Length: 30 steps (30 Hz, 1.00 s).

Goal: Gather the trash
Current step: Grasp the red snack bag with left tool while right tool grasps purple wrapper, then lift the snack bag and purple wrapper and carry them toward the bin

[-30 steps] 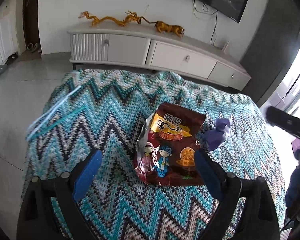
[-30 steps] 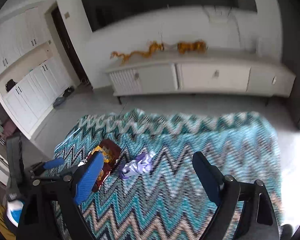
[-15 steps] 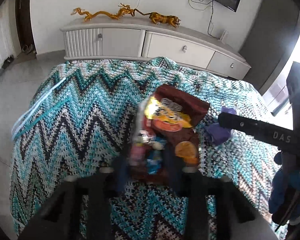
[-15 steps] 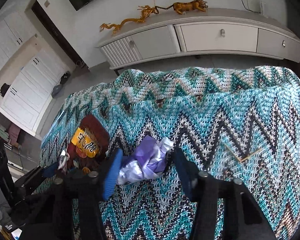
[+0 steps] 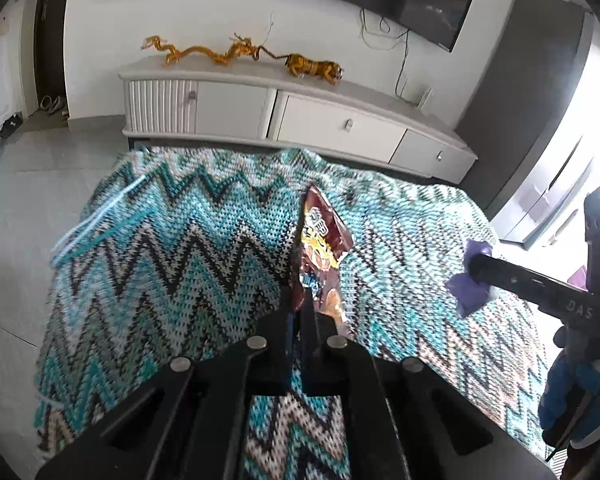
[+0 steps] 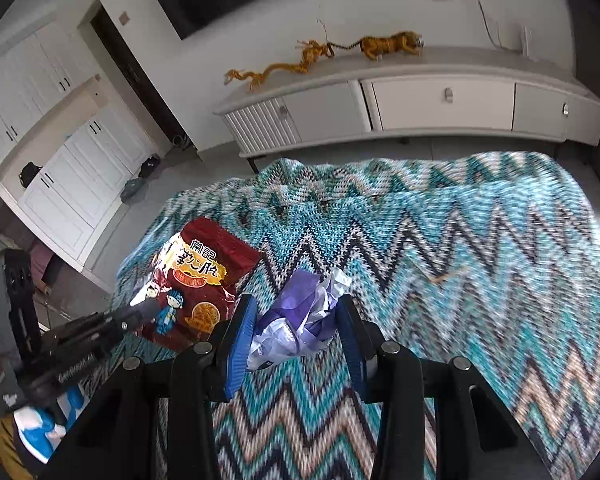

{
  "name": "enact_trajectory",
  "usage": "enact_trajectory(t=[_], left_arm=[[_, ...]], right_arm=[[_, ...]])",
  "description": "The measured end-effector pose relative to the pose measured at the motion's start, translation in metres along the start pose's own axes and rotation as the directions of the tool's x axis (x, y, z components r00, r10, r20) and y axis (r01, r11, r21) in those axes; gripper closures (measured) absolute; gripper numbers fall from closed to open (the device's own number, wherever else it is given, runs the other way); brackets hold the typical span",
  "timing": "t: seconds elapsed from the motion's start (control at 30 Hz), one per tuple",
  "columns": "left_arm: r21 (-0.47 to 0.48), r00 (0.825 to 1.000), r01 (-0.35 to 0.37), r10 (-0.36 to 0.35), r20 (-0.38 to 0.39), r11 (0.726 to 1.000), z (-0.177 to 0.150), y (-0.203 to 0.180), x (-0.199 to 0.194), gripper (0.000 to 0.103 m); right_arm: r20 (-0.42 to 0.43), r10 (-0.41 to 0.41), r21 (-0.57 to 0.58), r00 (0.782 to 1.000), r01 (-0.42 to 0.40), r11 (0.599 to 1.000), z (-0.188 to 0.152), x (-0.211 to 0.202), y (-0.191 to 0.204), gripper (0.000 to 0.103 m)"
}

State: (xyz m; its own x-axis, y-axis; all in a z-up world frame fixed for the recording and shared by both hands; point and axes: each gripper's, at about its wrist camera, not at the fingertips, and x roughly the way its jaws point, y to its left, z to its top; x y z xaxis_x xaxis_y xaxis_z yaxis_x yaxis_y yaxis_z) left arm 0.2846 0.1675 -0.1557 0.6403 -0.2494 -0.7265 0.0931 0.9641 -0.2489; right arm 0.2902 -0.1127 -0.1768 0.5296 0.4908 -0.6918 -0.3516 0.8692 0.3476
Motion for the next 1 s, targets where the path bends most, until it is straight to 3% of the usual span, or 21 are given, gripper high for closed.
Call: enact_trajectory(t=[0.33, 0.57, 0.77, 1.0], left_arm=[[0.024, 0.995, -0.002, 0.0, 0.095, 1.0, -0.001, -0.015, -0.068, 0.102], [0.063, 0.983, 0.004, -0.016, 0.182, 0.998, -0.004, -0.039, -0.127, 0.102], [0.119, 0.965, 0.028, -0.058, 0.257, 0.993, -0.005, -0.074, -0.176, 0.102], [0.198, 0.947, 0.101, -0.155, 0.28, 0.975, -0.005, -0.132, -0.203, 0.102]], right_arm=[[0.103, -0.006, -0.074, 0.995, 0.013, 0.997, -0.015, -0.088, 0.02, 0.064], [0.192, -0.026, -0.121, 0.981, 0.05, 0.991, -0.039, -0.157, 0.032, 0.064], [0.298, -0.065, -0.114, 0.952, 0.103, 0.988, -0.059, -0.224, 0.027, 0.064], [0.409, -0.157, -0.049, 0.899, 0.194, 0.98, -0.085, -0.304, -0.005, 0.064]])
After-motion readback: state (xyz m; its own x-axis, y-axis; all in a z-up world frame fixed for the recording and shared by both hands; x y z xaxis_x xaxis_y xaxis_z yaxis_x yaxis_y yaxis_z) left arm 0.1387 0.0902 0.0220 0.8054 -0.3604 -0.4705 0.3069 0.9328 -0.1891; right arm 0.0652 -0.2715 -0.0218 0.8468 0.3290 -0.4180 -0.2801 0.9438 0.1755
